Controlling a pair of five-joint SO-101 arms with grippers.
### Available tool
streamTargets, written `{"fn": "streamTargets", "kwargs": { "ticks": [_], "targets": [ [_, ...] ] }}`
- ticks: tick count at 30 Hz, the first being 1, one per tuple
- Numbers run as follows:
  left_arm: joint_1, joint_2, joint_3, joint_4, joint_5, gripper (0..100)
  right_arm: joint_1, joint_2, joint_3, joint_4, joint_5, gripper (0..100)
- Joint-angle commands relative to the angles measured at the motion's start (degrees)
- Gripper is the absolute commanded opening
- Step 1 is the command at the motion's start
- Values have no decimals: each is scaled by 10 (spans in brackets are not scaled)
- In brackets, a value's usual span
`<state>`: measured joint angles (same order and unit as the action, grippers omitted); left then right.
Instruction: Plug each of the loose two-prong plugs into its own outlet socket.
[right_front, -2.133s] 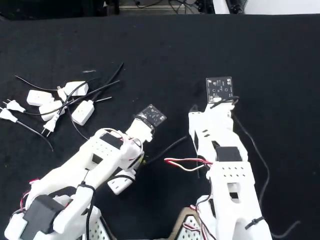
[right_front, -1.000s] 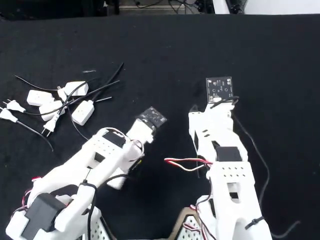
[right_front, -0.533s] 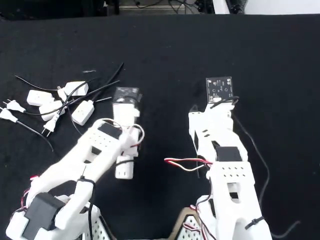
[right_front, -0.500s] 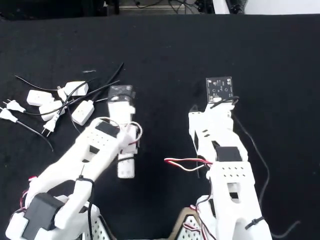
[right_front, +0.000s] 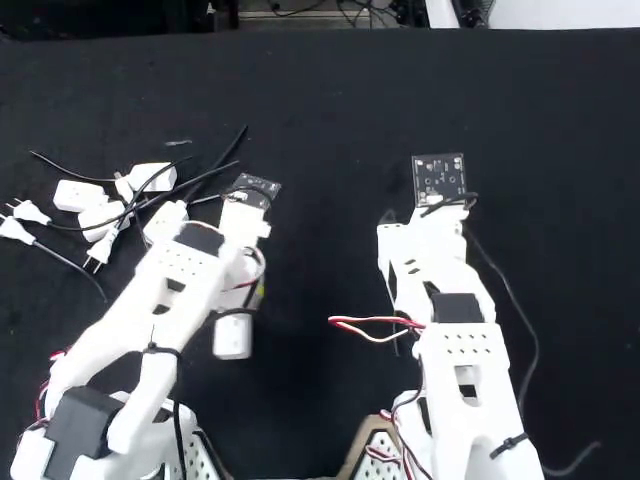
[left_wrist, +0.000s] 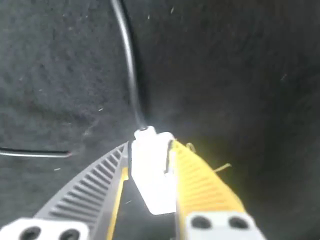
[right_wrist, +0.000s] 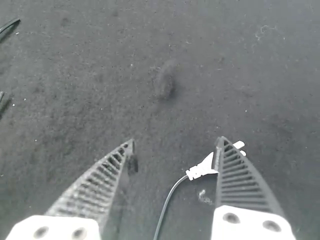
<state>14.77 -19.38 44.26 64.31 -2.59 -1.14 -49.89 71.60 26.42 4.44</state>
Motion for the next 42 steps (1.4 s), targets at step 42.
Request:
{"fn": "streamTargets", "kwargs": {
  "ticks": [42],
  "targets": [
    [-138, -9, 71, 2, -233, 189, 6, -21, -2, -15, -2, 240]
  ]
}}
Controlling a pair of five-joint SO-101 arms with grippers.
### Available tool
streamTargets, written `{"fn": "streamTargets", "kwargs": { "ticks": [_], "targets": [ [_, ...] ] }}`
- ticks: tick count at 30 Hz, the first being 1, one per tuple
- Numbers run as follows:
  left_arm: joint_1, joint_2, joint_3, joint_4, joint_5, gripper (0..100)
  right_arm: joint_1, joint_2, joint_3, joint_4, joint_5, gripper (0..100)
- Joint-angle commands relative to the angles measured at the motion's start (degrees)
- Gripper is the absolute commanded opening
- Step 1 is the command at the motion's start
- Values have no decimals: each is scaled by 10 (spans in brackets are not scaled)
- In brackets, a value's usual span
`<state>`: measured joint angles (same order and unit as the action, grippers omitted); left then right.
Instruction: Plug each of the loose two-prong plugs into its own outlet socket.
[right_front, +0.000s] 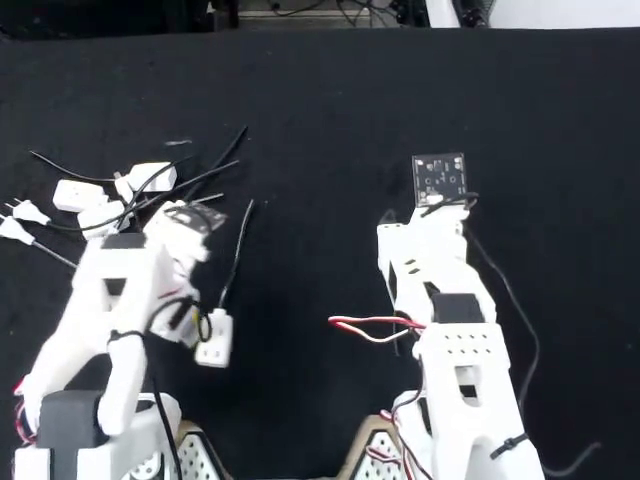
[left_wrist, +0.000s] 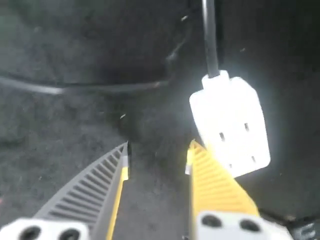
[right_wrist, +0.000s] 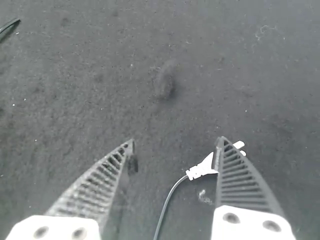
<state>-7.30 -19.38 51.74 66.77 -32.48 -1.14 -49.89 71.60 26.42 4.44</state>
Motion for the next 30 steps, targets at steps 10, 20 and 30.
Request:
{"fn": "streamTargets", "kwargs": {
  "ticks": [10, 20, 30],
  "targets": [
    [348, -3, -33, -81, 215, 192, 6, -20, -2, -15, -2, 240],
    [345, -10, -92, -126, 265, 193, 6, -18, -1, -16, -2, 240],
    [188, -4, -119, -200, 334, 251, 6, -21, -2, -16, -2, 240]
  ]
}}
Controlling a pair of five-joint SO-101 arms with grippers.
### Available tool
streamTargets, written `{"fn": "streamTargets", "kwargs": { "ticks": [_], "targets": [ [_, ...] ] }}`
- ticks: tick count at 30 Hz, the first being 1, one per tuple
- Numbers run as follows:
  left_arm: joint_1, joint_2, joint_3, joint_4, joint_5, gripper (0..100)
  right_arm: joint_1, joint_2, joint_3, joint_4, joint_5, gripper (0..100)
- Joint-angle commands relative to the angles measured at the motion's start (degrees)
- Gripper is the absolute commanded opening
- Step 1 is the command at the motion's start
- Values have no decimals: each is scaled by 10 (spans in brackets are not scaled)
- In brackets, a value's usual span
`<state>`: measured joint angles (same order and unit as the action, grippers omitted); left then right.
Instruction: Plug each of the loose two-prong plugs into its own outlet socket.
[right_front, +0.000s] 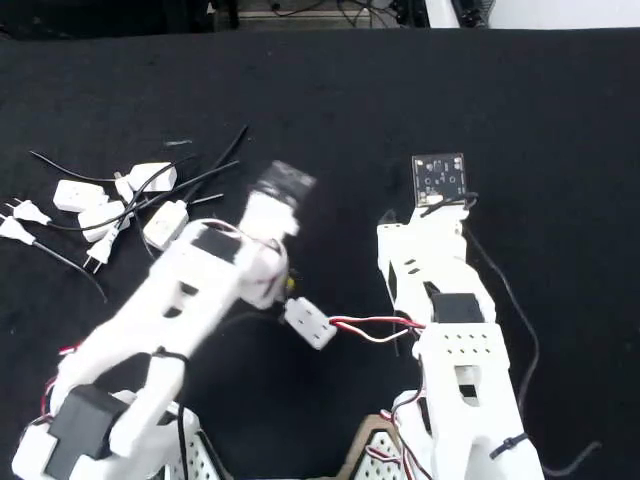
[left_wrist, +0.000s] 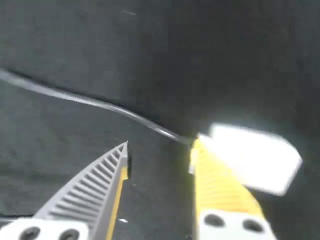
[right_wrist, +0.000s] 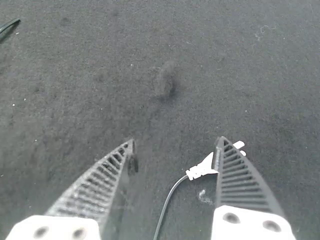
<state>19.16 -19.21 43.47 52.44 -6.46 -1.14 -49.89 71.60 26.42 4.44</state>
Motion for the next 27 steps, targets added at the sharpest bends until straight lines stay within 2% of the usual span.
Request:
{"fn": "streamTargets", "kwargs": {
  "ticks": [1, 4, 9, 14, 16, 20, 27],
  "targets": [
    [-92, -4, -31, -77, 117, 267, 6, -21, -2, -16, -2, 240],
    [-115, 12, -1, -137, 190, 292, 6, -21, -3, -16, -2, 240],
    [-116, 69, 25, -168, 195, 291, 6, -21, -3, -16, -2, 240],
    [-132, 127, 24, -164, 237, 281, 7, -21, -3, -16, -2, 240],
    [-134, 130, 30, -162, 236, 228, 7, -21, -3, -16, -2, 240],
    [-131, 98, 31, -114, 177, 32, 7, -21, -3, -16, -2, 240],
    [-132, -39, 94, -62, 168, 51, 7, -21, -2, -16, -2, 240]
  ]
}}
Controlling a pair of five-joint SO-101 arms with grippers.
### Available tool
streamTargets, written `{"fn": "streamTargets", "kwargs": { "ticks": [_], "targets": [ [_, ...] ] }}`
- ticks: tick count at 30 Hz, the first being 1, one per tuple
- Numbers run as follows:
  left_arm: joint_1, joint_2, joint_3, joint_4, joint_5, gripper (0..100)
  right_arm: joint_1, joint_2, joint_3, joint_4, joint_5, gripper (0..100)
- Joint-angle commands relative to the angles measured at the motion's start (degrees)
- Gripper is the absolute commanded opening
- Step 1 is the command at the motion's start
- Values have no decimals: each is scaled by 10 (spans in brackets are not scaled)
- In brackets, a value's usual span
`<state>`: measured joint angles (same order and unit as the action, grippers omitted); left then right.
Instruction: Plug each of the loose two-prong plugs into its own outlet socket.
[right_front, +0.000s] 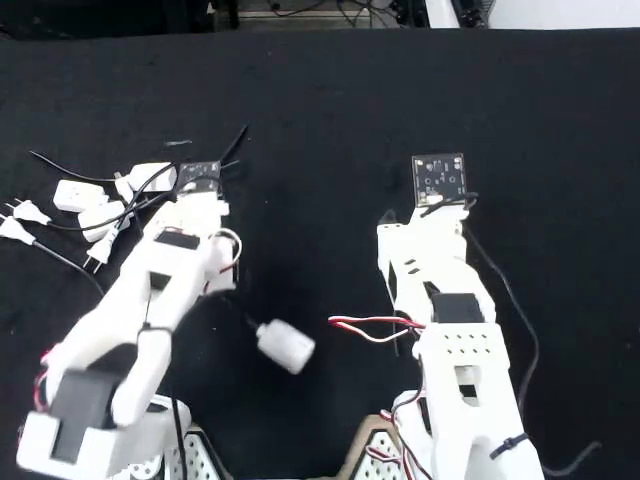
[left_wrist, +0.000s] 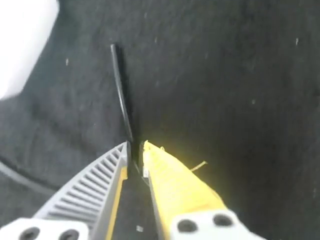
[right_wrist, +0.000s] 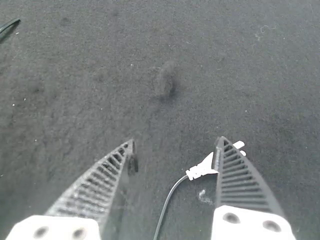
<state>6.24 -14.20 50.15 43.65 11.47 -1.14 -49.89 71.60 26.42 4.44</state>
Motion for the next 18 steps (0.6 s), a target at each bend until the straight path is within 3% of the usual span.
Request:
{"fn": "streamTargets", "kwargs": {
  "ticks": [1, 6, 10, 14, 18],
  "targets": [
    [-3, -114, 40, 35, -18, 51, 7, -21, -2, -16, -2, 240],
    [-7, -236, 122, 54, -106, 73, 7, -21, -2, -16, -2, 240],
    [-10, -319, 174, 55, -119, 199, 7, -21, -2, -16, -2, 240],
    [-15, -396, 189, 57, -157, 216, 7, -20, -1, -16, -2, 240],
    [24, -459, 185, 153, -267, 216, 7, -20, -1, -16, -2, 240]
  ]
}}
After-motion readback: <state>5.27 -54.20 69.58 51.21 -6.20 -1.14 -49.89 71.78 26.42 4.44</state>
